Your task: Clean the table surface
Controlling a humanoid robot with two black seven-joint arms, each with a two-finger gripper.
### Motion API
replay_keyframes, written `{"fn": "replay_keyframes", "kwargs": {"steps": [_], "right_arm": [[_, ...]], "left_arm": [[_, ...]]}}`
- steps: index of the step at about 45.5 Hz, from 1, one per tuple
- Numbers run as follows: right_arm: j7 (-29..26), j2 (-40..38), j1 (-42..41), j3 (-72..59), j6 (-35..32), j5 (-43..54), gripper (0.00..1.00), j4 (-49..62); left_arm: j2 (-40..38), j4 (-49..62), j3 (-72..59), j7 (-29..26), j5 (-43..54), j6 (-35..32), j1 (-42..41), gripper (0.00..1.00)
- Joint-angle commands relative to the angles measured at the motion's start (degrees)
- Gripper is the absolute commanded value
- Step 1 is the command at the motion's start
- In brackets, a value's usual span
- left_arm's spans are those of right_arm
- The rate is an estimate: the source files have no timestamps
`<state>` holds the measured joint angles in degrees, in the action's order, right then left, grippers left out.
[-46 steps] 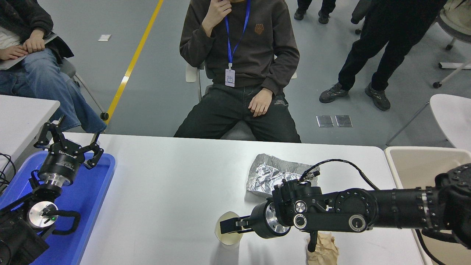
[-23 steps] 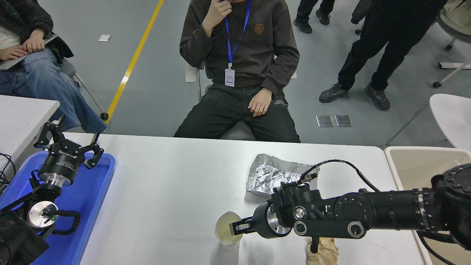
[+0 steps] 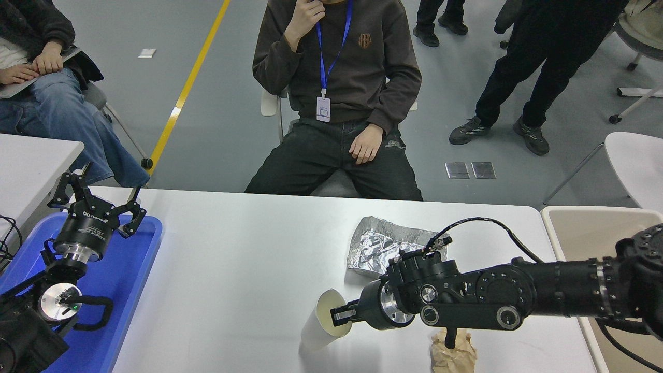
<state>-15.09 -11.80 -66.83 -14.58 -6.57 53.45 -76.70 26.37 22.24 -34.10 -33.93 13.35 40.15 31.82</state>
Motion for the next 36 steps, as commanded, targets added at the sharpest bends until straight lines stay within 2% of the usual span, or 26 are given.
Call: {"fn": "replay_keyframes", "kwargs": {"steps": [1, 16, 36], "right_arm": [[0.23, -3.75, -4.79, -0.36, -1.17, -3.88, 0.00, -3.19], [1.38, -13.06, -17.01, -0.71, -4.86, -7.66, 0.00, -10.48], [1.38, -25.81, -27.39, -0.63, -9.60, -11.09, 0.00, -18.40]], "left_arm": [[0.00, 0.00, 0.00, 0.00, -0.08, 0.01, 0.00, 1.00], [0.00, 0.00, 0.00, 0.00, 0.00, 0.01, 0.00, 1.00], [0.00, 0.00, 0.00, 0.00, 0.00, -0.07, 0.00, 1.00]]}}
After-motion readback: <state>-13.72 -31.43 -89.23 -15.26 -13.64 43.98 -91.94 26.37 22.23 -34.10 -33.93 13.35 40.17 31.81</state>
